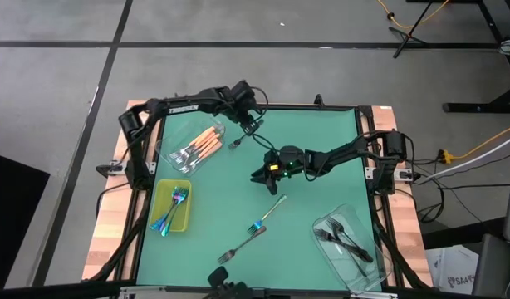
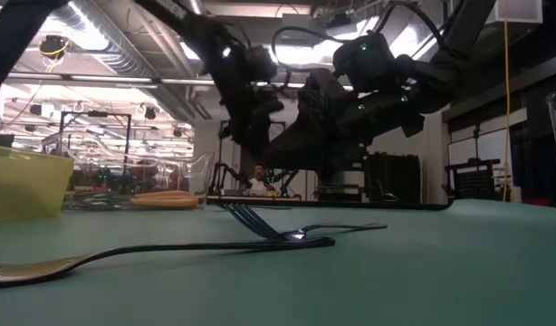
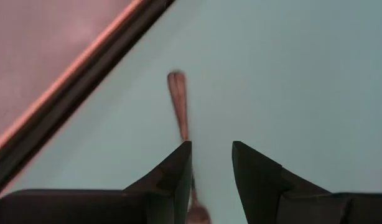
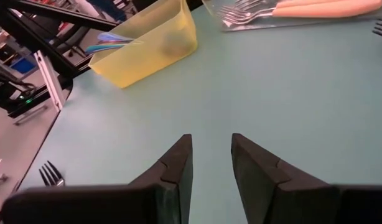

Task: Sort silverware by color (type)
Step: Put the black fork in the bottom transparent bin

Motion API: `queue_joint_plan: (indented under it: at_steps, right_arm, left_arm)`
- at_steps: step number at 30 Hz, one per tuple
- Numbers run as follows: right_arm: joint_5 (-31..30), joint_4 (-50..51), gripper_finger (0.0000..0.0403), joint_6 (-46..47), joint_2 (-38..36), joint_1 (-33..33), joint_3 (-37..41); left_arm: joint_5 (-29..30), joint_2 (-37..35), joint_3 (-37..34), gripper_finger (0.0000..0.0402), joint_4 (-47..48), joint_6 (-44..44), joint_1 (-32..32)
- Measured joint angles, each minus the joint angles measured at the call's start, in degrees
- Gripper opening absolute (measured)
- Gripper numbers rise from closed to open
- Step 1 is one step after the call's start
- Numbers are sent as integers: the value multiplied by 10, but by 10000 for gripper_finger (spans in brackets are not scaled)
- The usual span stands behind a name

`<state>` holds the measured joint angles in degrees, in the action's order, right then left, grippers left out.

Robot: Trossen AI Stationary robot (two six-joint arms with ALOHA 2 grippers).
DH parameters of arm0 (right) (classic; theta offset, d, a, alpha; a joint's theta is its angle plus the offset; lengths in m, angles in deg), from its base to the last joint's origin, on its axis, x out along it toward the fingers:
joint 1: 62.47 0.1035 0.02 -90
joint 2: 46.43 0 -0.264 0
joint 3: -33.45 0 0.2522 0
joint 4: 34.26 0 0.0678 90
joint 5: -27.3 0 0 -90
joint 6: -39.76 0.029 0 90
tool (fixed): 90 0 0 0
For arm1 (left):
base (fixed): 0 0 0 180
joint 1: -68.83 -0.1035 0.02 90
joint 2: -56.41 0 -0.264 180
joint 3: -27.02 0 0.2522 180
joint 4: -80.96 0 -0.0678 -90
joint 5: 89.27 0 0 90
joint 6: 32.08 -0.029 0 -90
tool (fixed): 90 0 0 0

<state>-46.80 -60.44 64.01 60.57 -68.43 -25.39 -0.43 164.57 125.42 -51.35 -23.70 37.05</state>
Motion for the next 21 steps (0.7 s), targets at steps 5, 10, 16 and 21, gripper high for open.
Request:
queue_joint_plan:
  at_steps: [5, 10, 16, 21]
  right_arm:
    - [2, 0, 99, -6, 0, -1, 0]
    - [2, 0, 99, -6, 0, 0, 0]
    - [2, 2, 99, -7, 0, 0, 0]
    - [2, 3, 99, -7, 0, 0, 0]
  left_arm:
    - [-1, 36, 0, 108, 4, 0, -2]
    - [-1, 61, 0, 109, 6, 0, -2]
    - [2, 77, 0, 108, 15, -1, -2]
    - [15, 77, 0, 108, 16, -1, -2]
